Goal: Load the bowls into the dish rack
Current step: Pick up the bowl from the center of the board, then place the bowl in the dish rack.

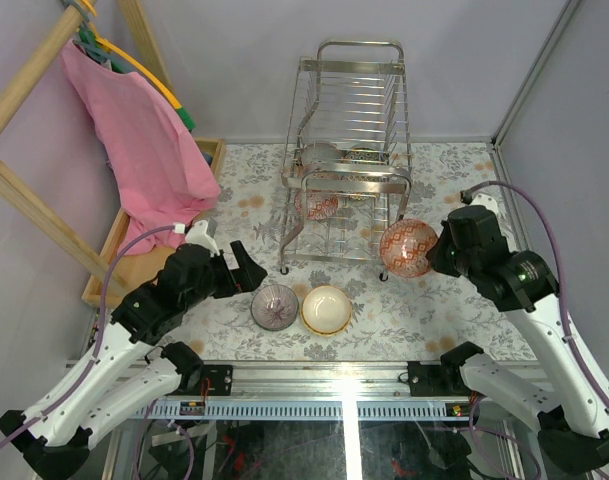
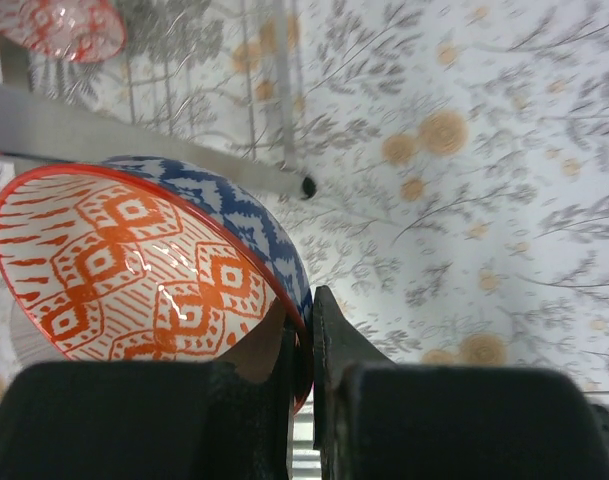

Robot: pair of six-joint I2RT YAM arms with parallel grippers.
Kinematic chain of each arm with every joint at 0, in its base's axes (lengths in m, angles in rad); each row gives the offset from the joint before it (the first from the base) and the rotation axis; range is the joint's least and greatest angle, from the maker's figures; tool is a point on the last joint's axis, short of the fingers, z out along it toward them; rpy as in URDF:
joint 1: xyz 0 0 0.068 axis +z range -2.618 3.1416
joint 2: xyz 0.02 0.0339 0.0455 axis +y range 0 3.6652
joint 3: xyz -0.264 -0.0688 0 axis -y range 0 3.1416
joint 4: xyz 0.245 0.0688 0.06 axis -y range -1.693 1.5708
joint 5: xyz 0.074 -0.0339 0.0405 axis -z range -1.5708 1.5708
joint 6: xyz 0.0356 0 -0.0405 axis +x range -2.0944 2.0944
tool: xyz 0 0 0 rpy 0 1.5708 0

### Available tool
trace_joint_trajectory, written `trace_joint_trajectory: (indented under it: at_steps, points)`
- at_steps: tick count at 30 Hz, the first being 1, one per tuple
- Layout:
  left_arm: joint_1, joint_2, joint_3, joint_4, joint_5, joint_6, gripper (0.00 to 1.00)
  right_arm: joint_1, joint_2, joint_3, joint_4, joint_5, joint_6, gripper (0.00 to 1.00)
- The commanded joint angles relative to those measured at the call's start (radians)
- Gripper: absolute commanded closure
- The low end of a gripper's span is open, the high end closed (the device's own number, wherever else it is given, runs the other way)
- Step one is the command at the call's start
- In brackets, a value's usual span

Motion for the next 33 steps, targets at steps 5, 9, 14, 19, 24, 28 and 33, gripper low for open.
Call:
trace_joint_trajectory:
  at_steps: [5,9,14,19,24,28,33]
  points:
    - [-0.006,-0.017,0.034,-0.023,0.002,0.004,0.00,0.008,0.024,0.196,-0.074,0.299,-0.049,1.00]
    - [-0.006,-0.016,0.037,-0.024,0.005,0.009,0.00,0.007,0.034,0.210,-0.066,0.357,-0.057,1.00]
    - [-0.006,-0.014,0.043,-0.029,0.011,0.012,0.00,0.006,0.096,0.288,-0.062,0.456,-0.082,1.00]
    - [-0.006,-0.041,0.058,-0.053,0.015,0.011,0.00,-0.006,0.156,0.408,-0.048,0.517,-0.131,1.00]
    - [-0.006,-0.060,0.060,-0.064,0.022,0.008,0.00,-0.097,0.232,0.445,0.028,0.488,-0.201,1.00]
    - [-0.006,-0.080,0.070,-0.094,0.023,0.013,0.00,-0.339,0.268,0.408,0.118,0.243,-0.234,1.00]
    - [-0.006,-0.116,0.085,-0.132,0.016,0.018,0.00,-0.540,0.341,0.357,0.195,-0.033,-0.198,1.00]
